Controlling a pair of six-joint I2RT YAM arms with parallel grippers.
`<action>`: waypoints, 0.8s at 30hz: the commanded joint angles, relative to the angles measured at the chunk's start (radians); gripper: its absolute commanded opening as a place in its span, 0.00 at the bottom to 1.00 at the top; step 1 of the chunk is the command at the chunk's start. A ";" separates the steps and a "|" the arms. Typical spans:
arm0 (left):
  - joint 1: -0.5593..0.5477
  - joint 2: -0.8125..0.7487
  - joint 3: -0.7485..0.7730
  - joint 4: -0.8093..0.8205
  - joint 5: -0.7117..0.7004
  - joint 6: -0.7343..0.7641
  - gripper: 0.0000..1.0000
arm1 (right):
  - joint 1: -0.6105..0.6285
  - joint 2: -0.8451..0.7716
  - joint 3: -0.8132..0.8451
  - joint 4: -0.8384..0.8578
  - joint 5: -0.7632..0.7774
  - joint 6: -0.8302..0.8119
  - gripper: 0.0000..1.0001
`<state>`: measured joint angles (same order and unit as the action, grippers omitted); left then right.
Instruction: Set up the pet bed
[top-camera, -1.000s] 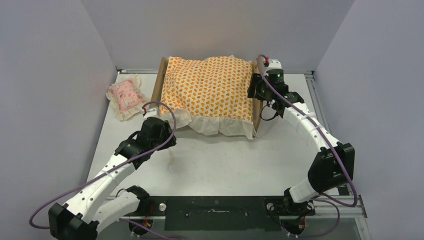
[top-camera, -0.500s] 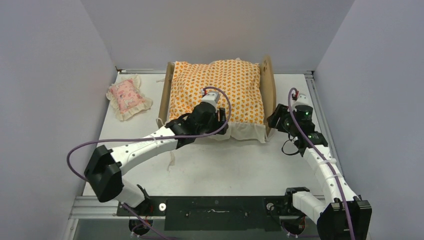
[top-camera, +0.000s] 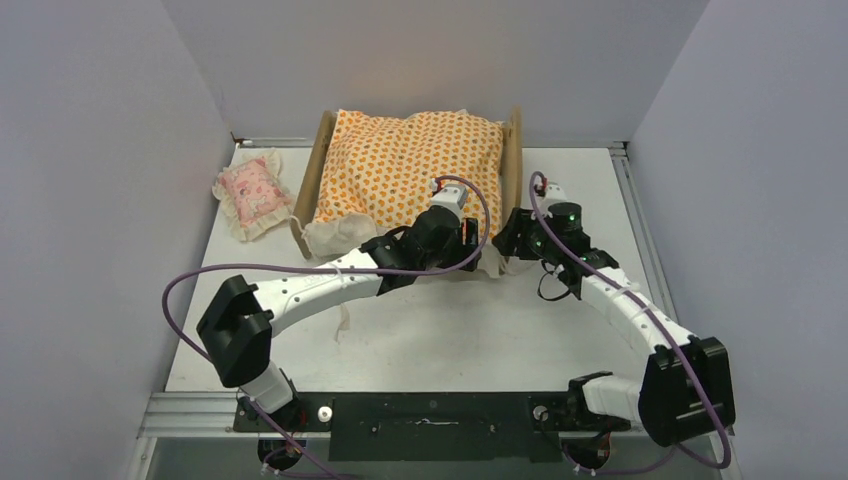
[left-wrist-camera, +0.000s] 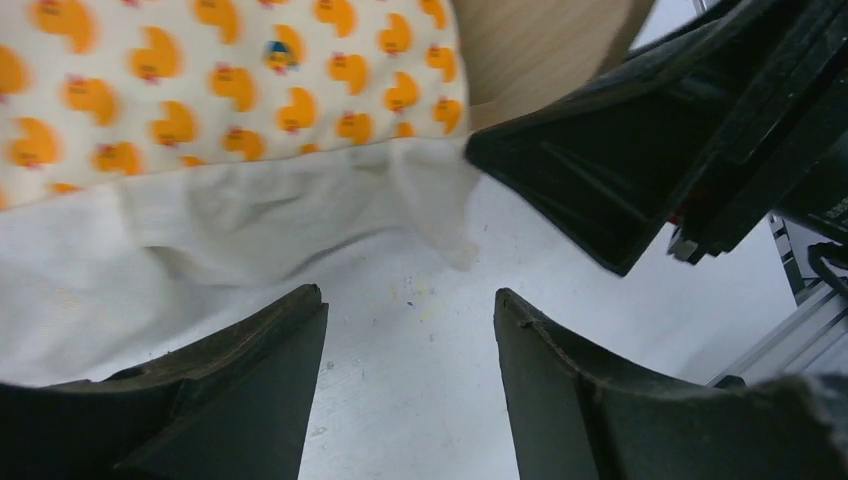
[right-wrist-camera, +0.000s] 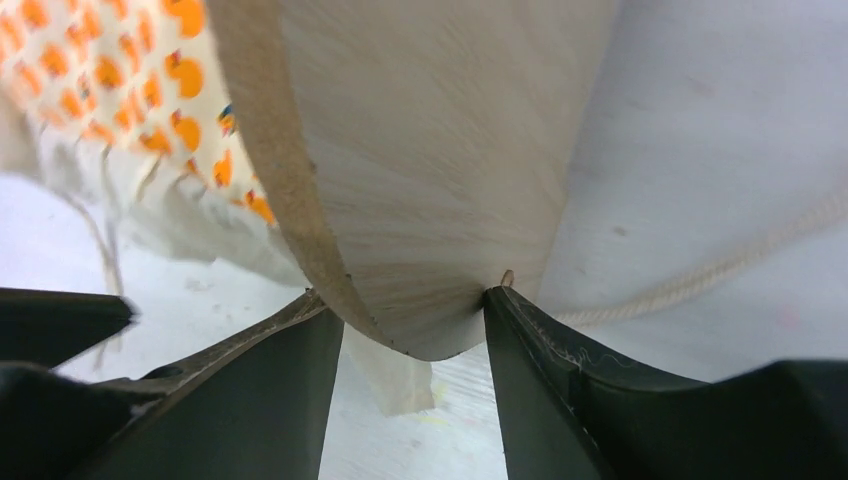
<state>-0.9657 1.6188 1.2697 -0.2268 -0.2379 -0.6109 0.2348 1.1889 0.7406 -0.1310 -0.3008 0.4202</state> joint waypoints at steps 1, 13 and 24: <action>0.001 0.028 0.009 0.070 0.009 -0.013 0.60 | 0.098 0.043 0.119 0.175 -0.118 -0.013 0.54; 0.002 0.116 -0.018 0.094 -0.150 0.009 0.57 | 0.076 -0.221 0.070 -0.165 0.172 -0.100 0.56; -0.007 0.220 0.009 0.160 -0.093 -0.010 0.48 | 0.077 -0.206 -0.183 0.049 0.116 -0.043 0.51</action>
<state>-0.9676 1.8240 1.2404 -0.1452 -0.3397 -0.6159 0.3149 0.9443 0.6010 -0.2287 -0.1520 0.3603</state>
